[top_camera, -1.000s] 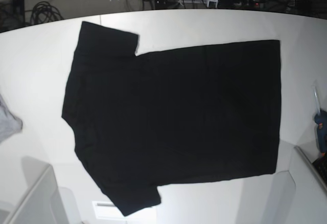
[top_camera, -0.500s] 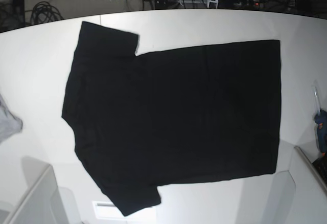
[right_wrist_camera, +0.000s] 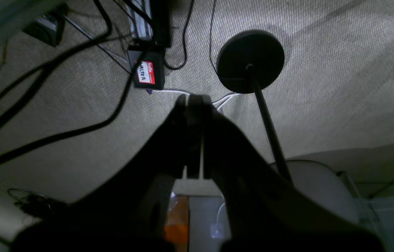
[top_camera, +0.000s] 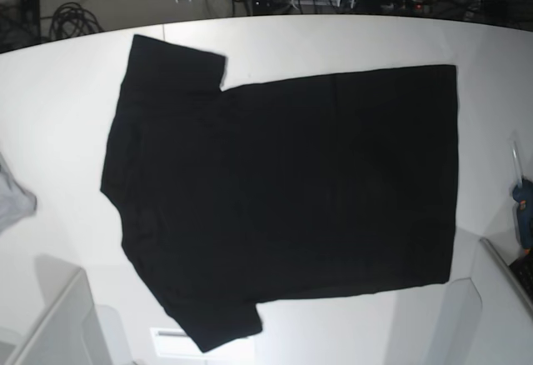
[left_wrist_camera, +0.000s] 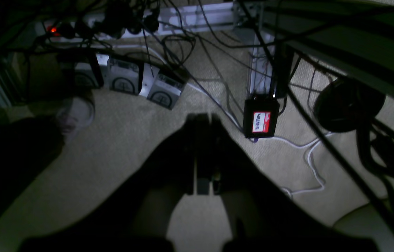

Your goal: Fold the T-shirt properly

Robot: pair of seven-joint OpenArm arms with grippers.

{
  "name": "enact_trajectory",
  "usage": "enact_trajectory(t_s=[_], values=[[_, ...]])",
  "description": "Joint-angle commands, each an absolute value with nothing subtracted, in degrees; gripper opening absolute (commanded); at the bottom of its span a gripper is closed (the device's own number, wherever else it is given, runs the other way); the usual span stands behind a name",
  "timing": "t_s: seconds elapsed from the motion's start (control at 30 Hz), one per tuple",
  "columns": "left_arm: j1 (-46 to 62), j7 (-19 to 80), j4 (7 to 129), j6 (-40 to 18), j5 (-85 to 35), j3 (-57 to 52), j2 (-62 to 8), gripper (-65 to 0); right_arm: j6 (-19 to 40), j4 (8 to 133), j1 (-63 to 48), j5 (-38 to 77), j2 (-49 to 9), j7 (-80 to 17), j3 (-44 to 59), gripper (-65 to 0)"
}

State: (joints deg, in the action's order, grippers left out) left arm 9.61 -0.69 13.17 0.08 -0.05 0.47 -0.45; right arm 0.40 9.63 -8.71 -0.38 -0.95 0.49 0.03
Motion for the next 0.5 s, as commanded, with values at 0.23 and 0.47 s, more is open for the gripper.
enact_trajectory(t_s=[0.23, 0.47], values=[[22.7, -0.4, 30.5, 0.3, -0.3, 0.7, -4.4, -65.0, 0.0, 28.0, -21.8, 1.9, -3.5, -1.5, 6.3, -65.0], [34.0, -0.4, 45.8, 0.3, -0.5, -0.1, -7.3, -65.0, 0.0, 48.9, -34.2, 2.0, -3.2, -6.5, 12.3, -65.0]])
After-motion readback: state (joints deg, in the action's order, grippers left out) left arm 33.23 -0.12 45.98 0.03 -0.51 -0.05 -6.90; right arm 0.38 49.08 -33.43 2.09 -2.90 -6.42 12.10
